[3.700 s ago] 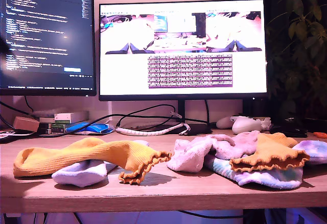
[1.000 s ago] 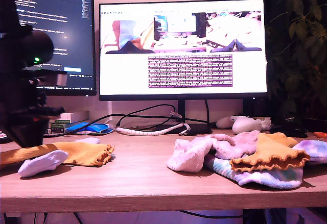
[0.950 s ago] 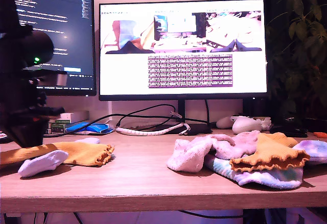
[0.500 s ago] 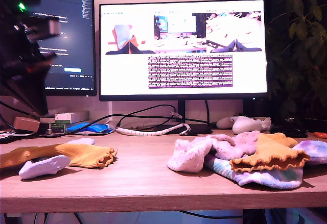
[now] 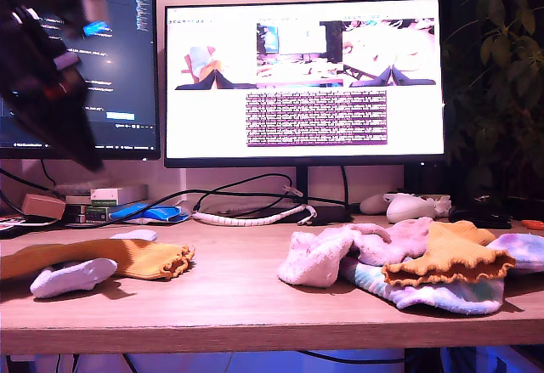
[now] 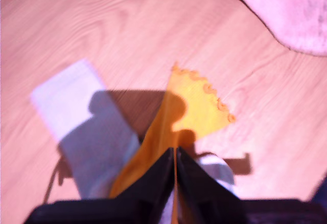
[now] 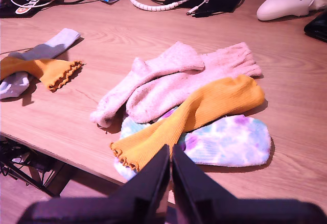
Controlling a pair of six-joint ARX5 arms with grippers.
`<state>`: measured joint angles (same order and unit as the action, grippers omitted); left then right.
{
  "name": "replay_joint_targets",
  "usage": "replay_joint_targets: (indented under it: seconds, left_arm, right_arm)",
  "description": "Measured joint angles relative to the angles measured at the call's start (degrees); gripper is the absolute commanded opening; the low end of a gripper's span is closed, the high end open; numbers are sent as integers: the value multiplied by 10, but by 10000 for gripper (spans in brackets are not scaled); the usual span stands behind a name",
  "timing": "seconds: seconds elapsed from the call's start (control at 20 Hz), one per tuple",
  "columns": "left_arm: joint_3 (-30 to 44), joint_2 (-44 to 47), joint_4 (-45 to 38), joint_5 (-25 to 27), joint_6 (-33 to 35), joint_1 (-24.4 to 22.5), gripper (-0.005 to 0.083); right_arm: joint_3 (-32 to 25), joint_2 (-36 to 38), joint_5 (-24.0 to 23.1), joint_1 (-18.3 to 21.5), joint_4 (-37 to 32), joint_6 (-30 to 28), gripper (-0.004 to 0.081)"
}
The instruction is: Pair up the socks based on colour and pattern, by placing them on top of one another
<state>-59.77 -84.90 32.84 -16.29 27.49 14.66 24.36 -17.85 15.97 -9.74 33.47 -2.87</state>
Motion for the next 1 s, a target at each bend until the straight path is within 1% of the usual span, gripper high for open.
replay_joint_targets:
  seconds: [0.05, 0.1, 0.35, 0.65, 0.85, 1.0]
  left_arm:
    - [0, -14, -10, 5, 1, 1, 248]
    - [0, -25, -14, 9, 2, 2, 276]
    - [1, -42, -34, 27, 2, 1, 274]
    - [1, -94, -31, 28, 3, 4, 274]
    - [1, -95, -37, 29, 12, 7, 274]
    - [1, -95, -22, 30, 12, 7, 275]
  right_arm:
    - [0, 0, 0, 0, 0, 0, -13]
    - [0, 0, 0, 0, 0, 0, -12]
    - [0, 0, 0, 0, 0, 0, -12]
    - [0, 0, 0, 0, 0, 0, -12]
    - [0, 0, 0, 0, 0, 0, -12]
    - [0, 0, 0, 0, 0, 0, -12]
